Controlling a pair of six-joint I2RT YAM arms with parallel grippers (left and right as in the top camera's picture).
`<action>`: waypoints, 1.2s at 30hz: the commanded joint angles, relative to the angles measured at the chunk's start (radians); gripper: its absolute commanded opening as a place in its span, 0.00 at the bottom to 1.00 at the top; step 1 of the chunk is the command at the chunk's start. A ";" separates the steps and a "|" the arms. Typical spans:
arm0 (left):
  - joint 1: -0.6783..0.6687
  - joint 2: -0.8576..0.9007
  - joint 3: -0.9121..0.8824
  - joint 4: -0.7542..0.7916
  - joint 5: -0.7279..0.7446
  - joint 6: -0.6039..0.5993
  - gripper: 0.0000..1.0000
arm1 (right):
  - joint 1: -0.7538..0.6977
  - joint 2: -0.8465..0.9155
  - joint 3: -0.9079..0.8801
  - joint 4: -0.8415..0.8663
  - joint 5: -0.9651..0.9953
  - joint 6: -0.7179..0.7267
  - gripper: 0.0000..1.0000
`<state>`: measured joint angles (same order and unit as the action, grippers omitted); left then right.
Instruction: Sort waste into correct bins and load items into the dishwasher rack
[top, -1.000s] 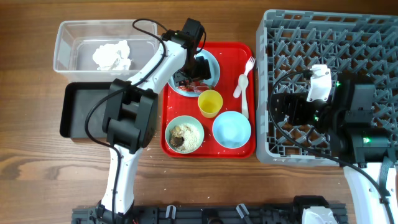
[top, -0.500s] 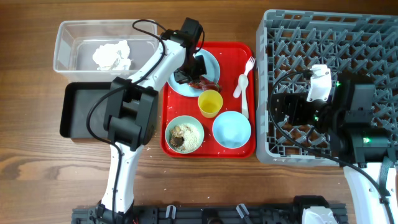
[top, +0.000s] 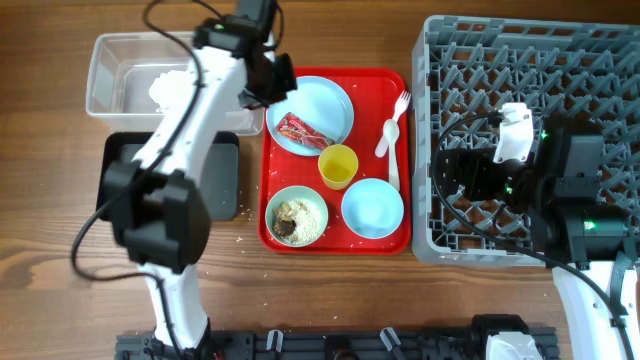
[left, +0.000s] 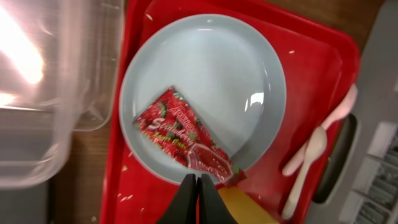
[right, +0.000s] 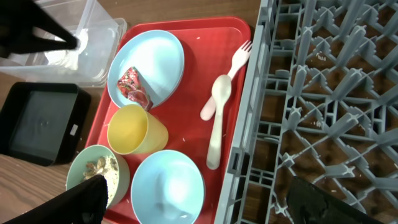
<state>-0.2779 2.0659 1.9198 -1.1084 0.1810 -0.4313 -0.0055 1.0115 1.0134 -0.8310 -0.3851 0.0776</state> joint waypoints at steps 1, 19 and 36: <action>0.081 -0.092 -0.002 -0.017 -0.010 0.089 0.04 | 0.002 0.000 0.021 0.005 -0.017 0.005 0.94; -0.131 0.187 -0.053 0.073 -0.112 -0.105 0.75 | 0.002 0.000 0.021 0.003 -0.017 0.011 0.94; -0.133 0.267 -0.034 0.118 -0.084 -0.126 0.04 | 0.002 0.000 0.021 0.008 -0.017 0.011 0.94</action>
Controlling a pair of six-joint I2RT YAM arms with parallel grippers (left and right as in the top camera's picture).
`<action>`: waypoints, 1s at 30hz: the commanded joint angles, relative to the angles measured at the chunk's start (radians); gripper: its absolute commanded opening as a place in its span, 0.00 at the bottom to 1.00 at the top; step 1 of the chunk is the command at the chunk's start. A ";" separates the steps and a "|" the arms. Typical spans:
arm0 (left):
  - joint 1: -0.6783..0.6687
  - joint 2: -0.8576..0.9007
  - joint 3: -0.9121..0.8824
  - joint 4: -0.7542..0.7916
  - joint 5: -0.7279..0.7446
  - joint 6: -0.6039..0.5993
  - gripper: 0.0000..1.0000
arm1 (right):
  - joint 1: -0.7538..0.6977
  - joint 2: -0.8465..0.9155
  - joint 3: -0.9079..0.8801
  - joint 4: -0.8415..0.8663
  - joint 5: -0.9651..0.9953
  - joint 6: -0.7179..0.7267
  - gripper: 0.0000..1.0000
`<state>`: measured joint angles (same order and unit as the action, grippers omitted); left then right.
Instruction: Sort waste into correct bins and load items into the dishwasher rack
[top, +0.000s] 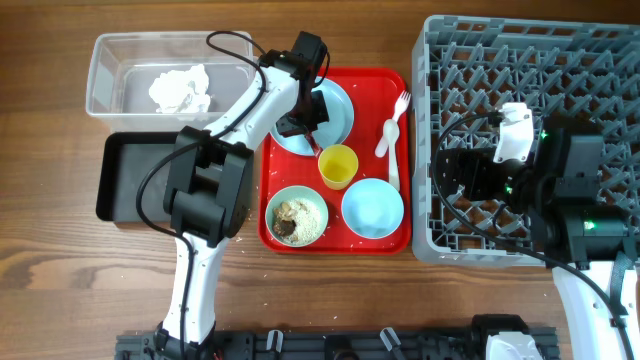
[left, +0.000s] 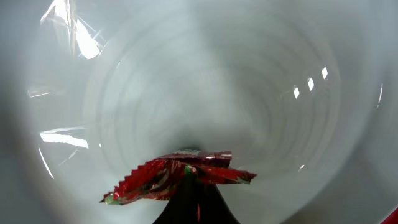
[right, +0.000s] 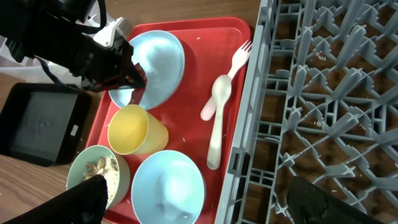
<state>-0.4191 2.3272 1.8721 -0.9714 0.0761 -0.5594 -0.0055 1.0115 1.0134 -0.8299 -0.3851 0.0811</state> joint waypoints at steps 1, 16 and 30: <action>0.014 -0.011 0.027 -0.029 0.021 0.002 0.04 | 0.002 0.000 0.021 0.007 -0.016 0.007 0.94; 0.278 -0.365 0.084 -0.186 -0.104 0.066 0.04 | 0.002 0.000 0.021 0.007 -0.017 0.009 0.94; 0.430 -0.224 0.079 -0.007 -0.080 0.196 1.00 | 0.002 0.001 0.021 0.008 -0.005 0.023 0.94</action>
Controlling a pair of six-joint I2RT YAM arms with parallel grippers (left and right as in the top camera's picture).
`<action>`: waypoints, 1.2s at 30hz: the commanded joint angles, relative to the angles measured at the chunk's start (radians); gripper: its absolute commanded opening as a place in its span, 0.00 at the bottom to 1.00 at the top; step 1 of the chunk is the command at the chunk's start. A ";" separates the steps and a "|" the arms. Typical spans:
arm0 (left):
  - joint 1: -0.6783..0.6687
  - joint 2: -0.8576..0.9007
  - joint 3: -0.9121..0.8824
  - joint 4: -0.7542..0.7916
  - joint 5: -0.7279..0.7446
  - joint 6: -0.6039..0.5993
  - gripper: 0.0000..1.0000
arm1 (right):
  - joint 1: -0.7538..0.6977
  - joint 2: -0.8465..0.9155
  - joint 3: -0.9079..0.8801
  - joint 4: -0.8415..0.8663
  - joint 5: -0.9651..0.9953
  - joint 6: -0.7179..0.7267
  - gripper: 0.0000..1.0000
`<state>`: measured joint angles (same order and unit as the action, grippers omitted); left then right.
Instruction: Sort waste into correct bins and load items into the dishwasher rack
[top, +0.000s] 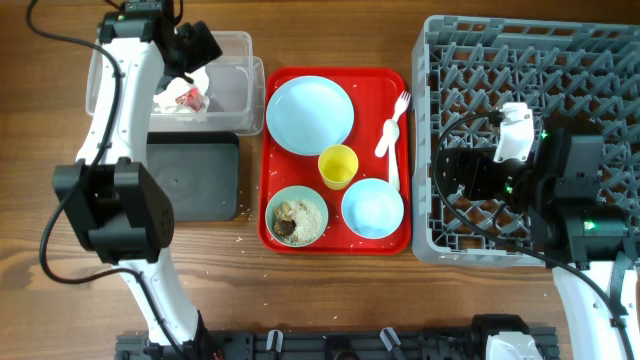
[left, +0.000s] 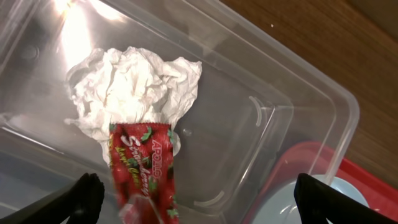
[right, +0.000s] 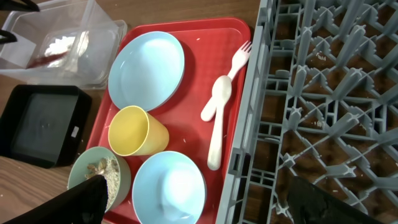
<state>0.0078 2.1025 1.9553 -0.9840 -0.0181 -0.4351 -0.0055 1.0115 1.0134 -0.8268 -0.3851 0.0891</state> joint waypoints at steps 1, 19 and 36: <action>0.000 -0.004 0.002 0.005 0.053 0.117 1.00 | 0.002 0.001 0.021 0.006 -0.005 0.015 0.94; -0.476 -0.090 -0.253 -0.198 0.290 0.165 0.80 | 0.002 0.001 0.020 0.000 -0.005 0.011 0.94; -0.376 -0.185 -0.362 0.034 0.656 0.245 0.04 | 0.002 0.032 0.019 0.086 -0.172 0.023 0.92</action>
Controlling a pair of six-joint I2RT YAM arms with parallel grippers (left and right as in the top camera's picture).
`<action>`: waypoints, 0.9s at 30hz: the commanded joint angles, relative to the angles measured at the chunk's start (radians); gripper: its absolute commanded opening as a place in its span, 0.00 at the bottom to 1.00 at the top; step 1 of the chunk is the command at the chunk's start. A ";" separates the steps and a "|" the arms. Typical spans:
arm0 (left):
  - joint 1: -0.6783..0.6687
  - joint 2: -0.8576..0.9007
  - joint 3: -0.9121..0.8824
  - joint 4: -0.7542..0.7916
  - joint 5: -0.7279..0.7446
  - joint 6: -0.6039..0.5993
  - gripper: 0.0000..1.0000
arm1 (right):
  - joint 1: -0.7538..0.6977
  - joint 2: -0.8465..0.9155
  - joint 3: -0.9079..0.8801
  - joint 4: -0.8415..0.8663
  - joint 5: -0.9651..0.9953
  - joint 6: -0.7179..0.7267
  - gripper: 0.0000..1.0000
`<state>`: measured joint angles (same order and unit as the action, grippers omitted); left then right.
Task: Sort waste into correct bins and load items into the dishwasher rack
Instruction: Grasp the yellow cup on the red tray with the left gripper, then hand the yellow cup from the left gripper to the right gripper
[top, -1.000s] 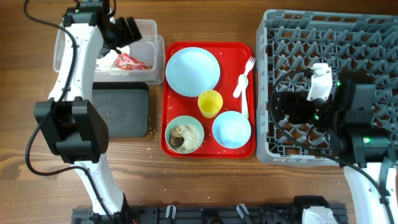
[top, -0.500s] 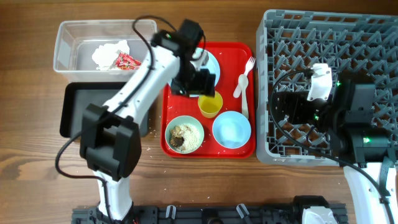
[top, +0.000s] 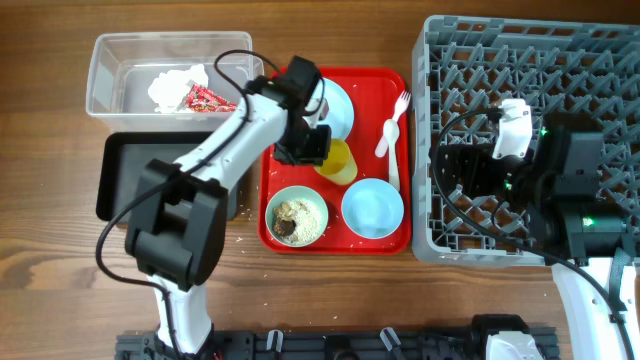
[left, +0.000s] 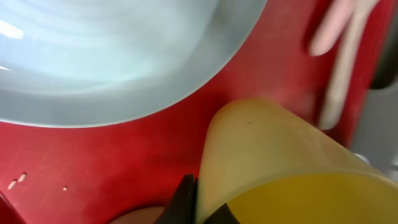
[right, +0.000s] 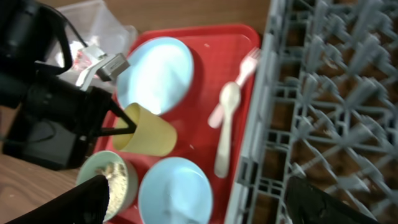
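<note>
A yellow cup (top: 340, 162) leans tilted on the red tray (top: 285, 240), and my left gripper (top: 318, 150) is shut on its rim. In the left wrist view the cup (left: 280, 162) fills the lower right, with one finger (left: 186, 199) pressed to its wall. The light blue plate (top: 330, 100) lies bare behind it. A fork (top: 400, 102) and spoon (top: 385, 135) lie along the tray's right side. Near the front sit a green bowl of food scraps (top: 298, 215) and a blue bowl (top: 372, 208). My right gripper (right: 193, 211) hangs open over the rack's left edge.
The grey dishwasher rack (top: 560, 60) fills the right side. A clear bin (top: 120, 50) at the back left holds crumpled tissue (top: 170, 88) and a red wrapper (top: 205, 97). A black tray (top: 125, 190) lies in front of it. Crumbs dot the wood.
My left gripper was open over the clear bin with the wrapper lying below it; now it is shut on the yellow cup's rim, and the cup is tilted. The right wrist view has shifted slightly.
My left gripper was shut above the red wrapper on the plate. Then it was shut on the wrapper at the plate. Then it stood open over the clear bin, the wrapper lying by the tissue. Now it grips the yellow cup on the tray.
</note>
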<state>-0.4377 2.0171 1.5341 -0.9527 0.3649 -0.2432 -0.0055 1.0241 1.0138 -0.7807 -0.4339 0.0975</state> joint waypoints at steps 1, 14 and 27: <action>0.098 -0.124 0.065 0.003 0.388 0.069 0.04 | 0.002 0.033 0.018 0.067 -0.172 0.015 0.92; 0.250 -0.216 0.065 0.003 1.112 0.084 0.04 | 0.042 0.314 0.018 0.649 -0.922 0.108 0.93; 0.213 -0.216 0.065 0.003 1.172 0.083 0.04 | 0.183 0.335 0.018 0.895 -0.820 0.231 0.93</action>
<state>-0.1989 1.8061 1.5906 -0.9493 1.4918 -0.1799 0.1596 1.3388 1.0172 0.0780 -1.2705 0.3027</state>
